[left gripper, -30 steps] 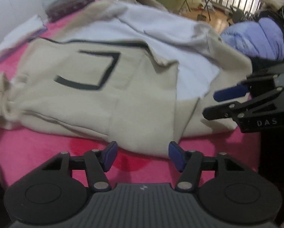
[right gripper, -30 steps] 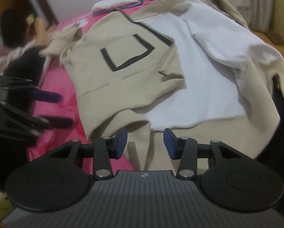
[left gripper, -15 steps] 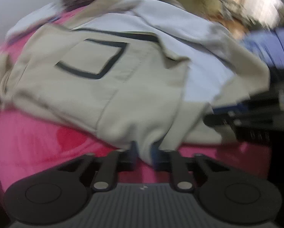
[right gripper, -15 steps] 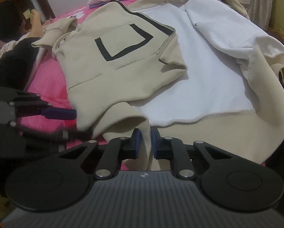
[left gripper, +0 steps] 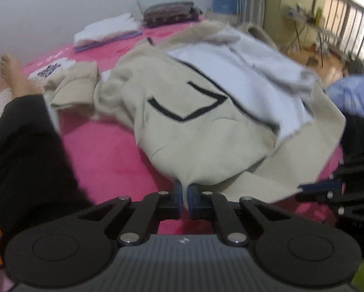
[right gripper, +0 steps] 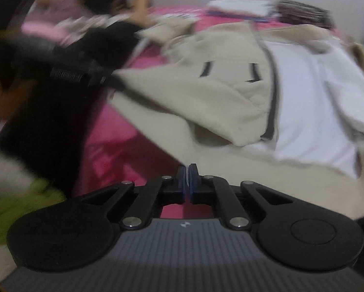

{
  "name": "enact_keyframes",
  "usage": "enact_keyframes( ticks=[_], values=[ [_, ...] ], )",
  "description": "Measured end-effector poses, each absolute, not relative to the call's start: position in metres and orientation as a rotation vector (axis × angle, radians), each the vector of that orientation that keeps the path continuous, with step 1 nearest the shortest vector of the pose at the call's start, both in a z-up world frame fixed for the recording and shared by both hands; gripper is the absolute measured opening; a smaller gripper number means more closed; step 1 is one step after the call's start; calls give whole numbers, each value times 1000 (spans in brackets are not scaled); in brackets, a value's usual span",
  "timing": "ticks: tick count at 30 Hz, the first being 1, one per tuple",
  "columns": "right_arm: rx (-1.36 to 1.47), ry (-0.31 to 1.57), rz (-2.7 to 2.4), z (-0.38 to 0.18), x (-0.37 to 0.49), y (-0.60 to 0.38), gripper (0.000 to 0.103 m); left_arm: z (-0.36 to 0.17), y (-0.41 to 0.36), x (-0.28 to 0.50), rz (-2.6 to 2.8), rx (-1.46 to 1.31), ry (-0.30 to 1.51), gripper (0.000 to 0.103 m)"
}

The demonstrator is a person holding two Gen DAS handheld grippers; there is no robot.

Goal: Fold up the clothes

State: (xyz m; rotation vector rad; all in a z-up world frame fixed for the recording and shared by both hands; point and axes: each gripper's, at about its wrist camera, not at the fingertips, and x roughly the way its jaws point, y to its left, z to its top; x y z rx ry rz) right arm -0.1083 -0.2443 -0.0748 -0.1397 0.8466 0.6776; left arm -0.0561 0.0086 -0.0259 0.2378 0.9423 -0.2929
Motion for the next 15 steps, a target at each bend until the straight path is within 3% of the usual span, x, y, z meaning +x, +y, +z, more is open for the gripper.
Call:
enact_keyframes(
  ticks=[9,12,15],
  values=[
    [-163,1095,704,-120,-85,-215,5,-78,-5,-77,-322,509,1056,6],
    [-42,1101,719,-103,-76,-230,11,-81,-5,-77,-323,510,1064,6],
    [153,1063,703,-81,-62,-255,26,-84,-4,-76,-325,510,1073,7]
  ],
)
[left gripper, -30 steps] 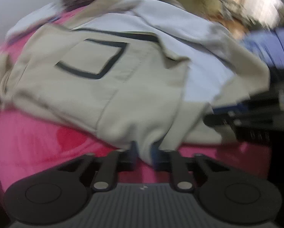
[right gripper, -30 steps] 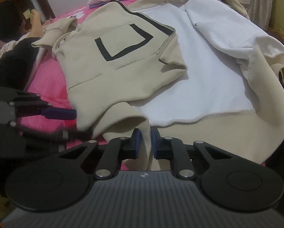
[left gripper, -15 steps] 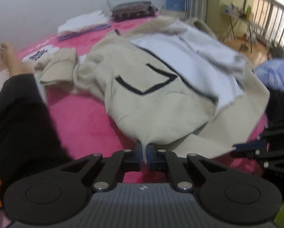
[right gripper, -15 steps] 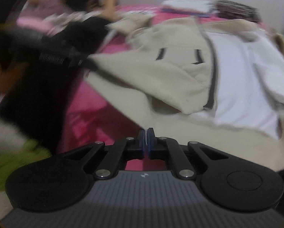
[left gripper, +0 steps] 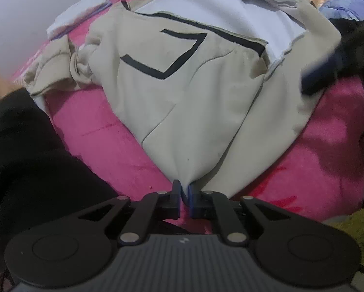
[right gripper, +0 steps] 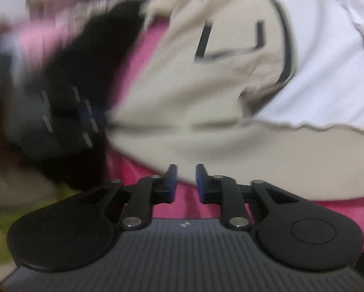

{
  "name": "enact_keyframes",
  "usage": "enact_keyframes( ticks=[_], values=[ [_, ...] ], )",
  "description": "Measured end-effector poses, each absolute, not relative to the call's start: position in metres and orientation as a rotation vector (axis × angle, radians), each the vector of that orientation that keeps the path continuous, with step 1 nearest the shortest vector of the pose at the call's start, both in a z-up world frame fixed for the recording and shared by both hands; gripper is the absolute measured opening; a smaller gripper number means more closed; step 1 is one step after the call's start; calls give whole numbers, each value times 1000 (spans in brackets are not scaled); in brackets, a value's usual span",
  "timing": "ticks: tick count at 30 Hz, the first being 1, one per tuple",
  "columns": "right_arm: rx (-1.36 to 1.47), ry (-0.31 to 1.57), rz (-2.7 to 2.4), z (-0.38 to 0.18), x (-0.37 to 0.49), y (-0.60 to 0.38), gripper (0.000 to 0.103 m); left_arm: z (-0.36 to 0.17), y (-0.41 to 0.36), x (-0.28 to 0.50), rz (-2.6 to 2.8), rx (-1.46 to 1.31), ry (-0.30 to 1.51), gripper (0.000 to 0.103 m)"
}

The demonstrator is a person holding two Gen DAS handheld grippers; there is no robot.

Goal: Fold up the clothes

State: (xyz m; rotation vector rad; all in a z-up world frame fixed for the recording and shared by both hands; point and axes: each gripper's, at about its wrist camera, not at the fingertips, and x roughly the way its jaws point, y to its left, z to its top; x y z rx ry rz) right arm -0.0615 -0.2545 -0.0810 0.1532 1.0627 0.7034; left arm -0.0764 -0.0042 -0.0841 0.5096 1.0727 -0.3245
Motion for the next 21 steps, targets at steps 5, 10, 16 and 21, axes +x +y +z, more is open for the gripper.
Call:
enact_keyframes(
  ticks=[5,10,16,21],
  values=[
    [448,1045,508,-83,-9,-286,38,-90,-3,-76,-330,533,1081,9],
    [677,1127,373,-115,24,-296,38,-96,-9,-80,-331,596,1078,14],
    [650,1134,322,-135,25,-287,9,-100,-13,-80,-333,643,1081,16],
    [686,1031,358,-107,1,-305,5,-99,-13,-80,-337,645,1083,15]
  ],
)
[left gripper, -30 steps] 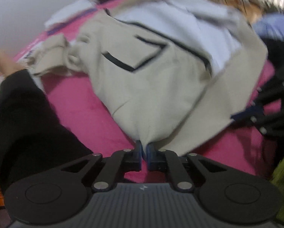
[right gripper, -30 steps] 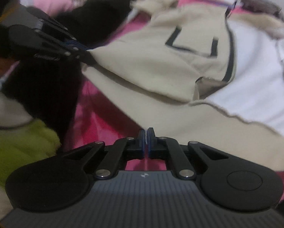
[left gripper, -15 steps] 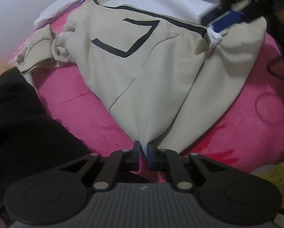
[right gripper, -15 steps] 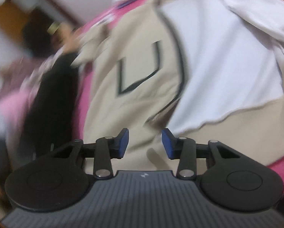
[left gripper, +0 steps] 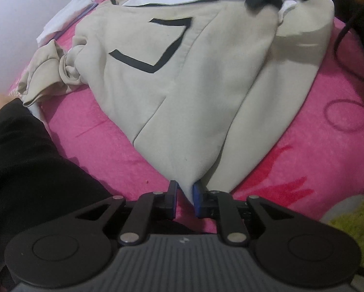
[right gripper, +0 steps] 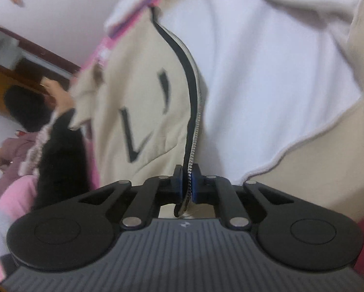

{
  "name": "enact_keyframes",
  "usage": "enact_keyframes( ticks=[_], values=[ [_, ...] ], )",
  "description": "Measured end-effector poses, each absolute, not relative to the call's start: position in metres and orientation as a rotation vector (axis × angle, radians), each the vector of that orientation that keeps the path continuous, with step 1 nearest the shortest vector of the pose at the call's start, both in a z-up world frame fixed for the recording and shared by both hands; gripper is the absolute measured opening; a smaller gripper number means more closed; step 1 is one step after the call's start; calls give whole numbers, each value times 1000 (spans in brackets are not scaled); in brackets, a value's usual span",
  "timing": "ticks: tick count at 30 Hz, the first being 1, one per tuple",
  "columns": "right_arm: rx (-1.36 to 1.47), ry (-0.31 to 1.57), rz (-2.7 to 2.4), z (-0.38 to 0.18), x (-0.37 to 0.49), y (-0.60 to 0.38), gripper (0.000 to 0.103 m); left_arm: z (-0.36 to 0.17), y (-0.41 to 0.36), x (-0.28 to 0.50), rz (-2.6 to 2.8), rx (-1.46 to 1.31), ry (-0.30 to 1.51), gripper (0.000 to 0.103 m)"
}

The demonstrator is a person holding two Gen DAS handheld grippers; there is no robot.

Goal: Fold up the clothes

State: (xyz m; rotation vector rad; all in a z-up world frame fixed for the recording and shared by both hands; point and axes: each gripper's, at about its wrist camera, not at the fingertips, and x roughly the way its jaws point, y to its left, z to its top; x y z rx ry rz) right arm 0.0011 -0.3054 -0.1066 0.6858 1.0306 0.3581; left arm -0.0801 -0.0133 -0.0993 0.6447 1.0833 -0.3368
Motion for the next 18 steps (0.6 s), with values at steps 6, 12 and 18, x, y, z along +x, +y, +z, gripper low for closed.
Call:
enact_keyframes(
  ticks=[6,12,18],
  values=[
    [631,1023,358,-90,-25,-325,5,-97,-16,-84,-384,651,1074,8],
    [428,1088,311,-111,-21,-305,5,-91,-18,-91,-438,681,1058,6],
    [133,1103,322,-113,-15,-283,5,-98,-18,-86,-486,694,1078,6]
  ],
)
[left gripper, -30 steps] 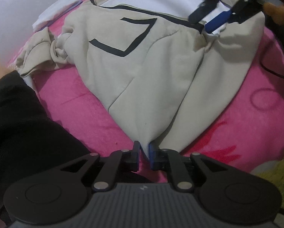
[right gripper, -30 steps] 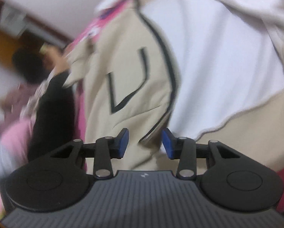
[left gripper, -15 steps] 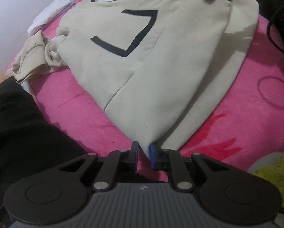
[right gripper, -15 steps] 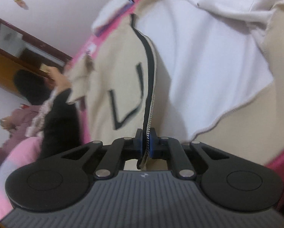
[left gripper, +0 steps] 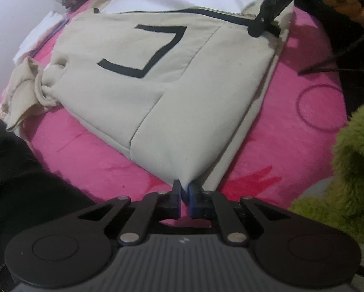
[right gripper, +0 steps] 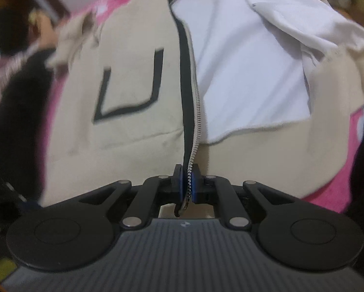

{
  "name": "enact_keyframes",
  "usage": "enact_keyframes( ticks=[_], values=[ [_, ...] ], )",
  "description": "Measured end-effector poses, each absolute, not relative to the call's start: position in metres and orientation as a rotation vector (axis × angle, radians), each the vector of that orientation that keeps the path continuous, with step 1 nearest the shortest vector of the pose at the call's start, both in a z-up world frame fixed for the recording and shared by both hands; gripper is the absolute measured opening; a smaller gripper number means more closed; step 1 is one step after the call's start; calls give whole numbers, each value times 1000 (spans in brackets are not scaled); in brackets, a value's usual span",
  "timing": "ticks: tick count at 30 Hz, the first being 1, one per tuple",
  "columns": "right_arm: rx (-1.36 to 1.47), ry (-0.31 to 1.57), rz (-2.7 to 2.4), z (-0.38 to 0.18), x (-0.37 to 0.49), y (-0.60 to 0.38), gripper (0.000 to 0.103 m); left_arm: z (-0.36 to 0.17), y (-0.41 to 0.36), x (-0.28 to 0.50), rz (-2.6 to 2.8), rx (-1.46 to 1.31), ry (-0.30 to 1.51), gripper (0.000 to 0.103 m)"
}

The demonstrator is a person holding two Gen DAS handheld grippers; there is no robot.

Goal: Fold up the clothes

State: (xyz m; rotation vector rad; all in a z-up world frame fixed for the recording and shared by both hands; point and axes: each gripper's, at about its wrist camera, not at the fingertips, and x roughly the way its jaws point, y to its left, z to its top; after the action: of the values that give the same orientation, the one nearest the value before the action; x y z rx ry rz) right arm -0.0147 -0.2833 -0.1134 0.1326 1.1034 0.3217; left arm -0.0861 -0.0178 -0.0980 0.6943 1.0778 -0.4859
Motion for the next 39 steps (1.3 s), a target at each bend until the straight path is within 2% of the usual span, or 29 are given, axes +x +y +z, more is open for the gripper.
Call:
enact_keyframes(
  ticks=[3,11,13,15,18,21,23,26,29,32,34,35,39],
  values=[
    [40,1110,329,-122,-10,-270,5,-99,-13,-82,-497,665,1104,7],
    [27,1073,334,-117,-12,-270,5,-101,-16,-86,-529,707,1111,7],
    [36,1074,339,-119,-10,-271,5,-103,-17,-84,-526,708,1142,8],
    [55,1068,353,-120,-12,-272,6,-104,-15,-81,-525,687,1186,16],
    [90,1067,362,-121,-13,-277,7,-90,-2,-75,-548,583,1217,17],
    [136,1073,364,-122,-13,-282,7,-71,20,-63,-546,379,1242,27],
    [161,1075,362,-123,-13,-284,7,-59,36,-54,-531,225,1256,28],
    [187,1072,356,-124,-13,-285,7,-62,49,-37,-429,56,1247,30],
    [197,1064,353,-125,-15,-285,7,-73,41,-24,-323,39,1200,32],
    [216,1056,353,-125,-16,-287,7,-89,33,-11,-264,59,1213,30],
    [232,1050,356,-125,-16,-290,7,-99,29,-6,-219,75,1231,11],
    [241,1046,357,-126,-16,-292,7,-98,31,-6,-203,68,1232,8],
    [293,1039,392,-125,-16,-298,8,-83,38,-11,-148,64,1233,4]
  ],
)
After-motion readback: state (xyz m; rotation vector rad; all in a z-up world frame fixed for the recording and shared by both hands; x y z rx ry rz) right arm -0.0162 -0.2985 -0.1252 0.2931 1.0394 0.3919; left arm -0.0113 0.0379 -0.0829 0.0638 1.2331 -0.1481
